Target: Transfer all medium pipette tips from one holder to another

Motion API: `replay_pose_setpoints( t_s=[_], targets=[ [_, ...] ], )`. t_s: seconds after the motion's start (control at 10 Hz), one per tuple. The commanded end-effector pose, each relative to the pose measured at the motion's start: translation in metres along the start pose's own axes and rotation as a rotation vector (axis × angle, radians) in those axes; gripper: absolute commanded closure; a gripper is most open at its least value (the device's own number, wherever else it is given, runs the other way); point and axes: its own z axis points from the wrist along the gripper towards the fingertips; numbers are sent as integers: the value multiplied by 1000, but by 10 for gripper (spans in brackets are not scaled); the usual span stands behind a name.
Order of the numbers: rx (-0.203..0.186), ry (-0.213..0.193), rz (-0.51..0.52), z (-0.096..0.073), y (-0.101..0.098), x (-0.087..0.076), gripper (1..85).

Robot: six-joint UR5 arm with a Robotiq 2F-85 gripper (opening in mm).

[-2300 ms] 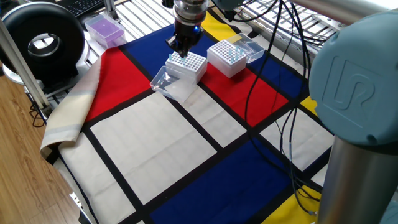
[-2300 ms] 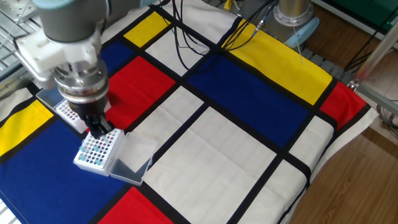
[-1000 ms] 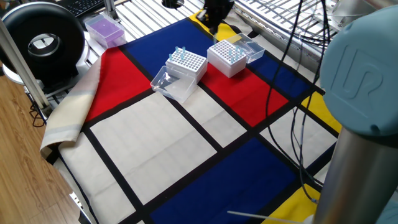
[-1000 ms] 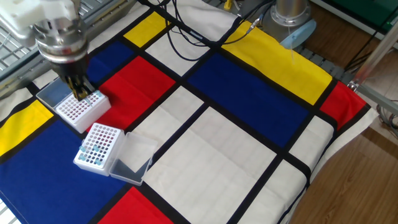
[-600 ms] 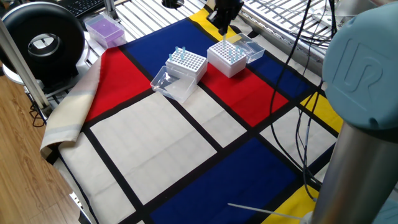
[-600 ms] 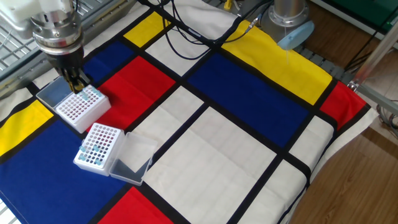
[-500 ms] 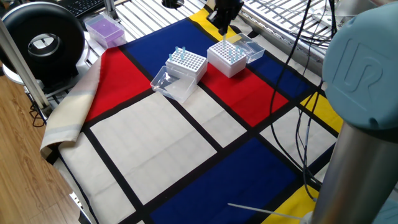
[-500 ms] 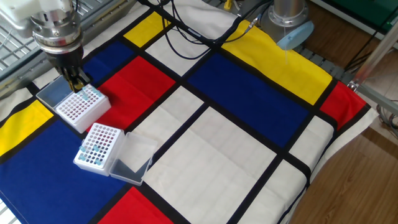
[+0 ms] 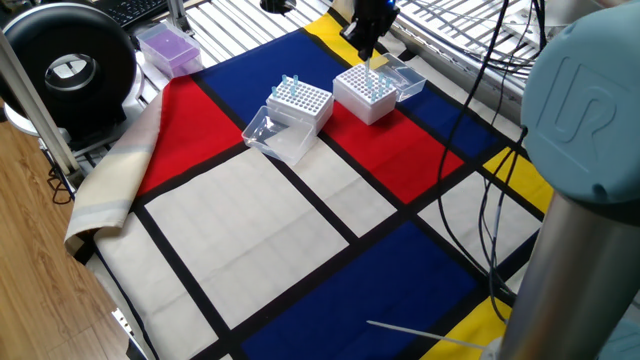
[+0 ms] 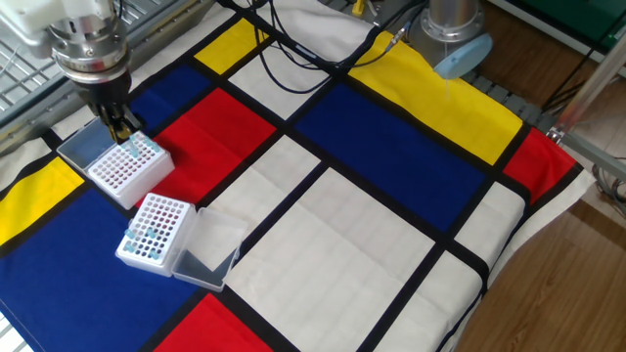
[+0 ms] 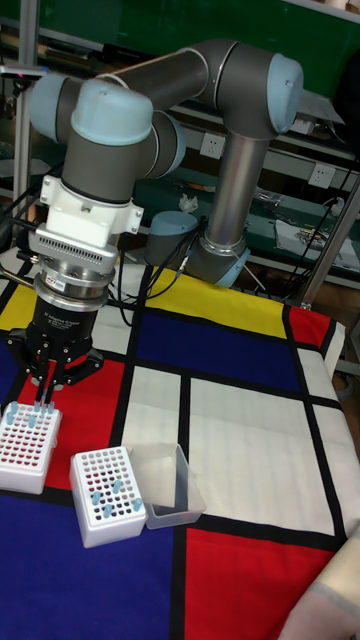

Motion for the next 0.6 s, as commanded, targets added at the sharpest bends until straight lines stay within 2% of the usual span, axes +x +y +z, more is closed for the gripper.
replay_pose_setpoints(
  t_s=[0.0, 0.5],
  targets=[
    [-26, -5, 37, 4, 4, 1, 840],
    [-34, -12, 49, 9, 9, 1, 840]
  ],
)
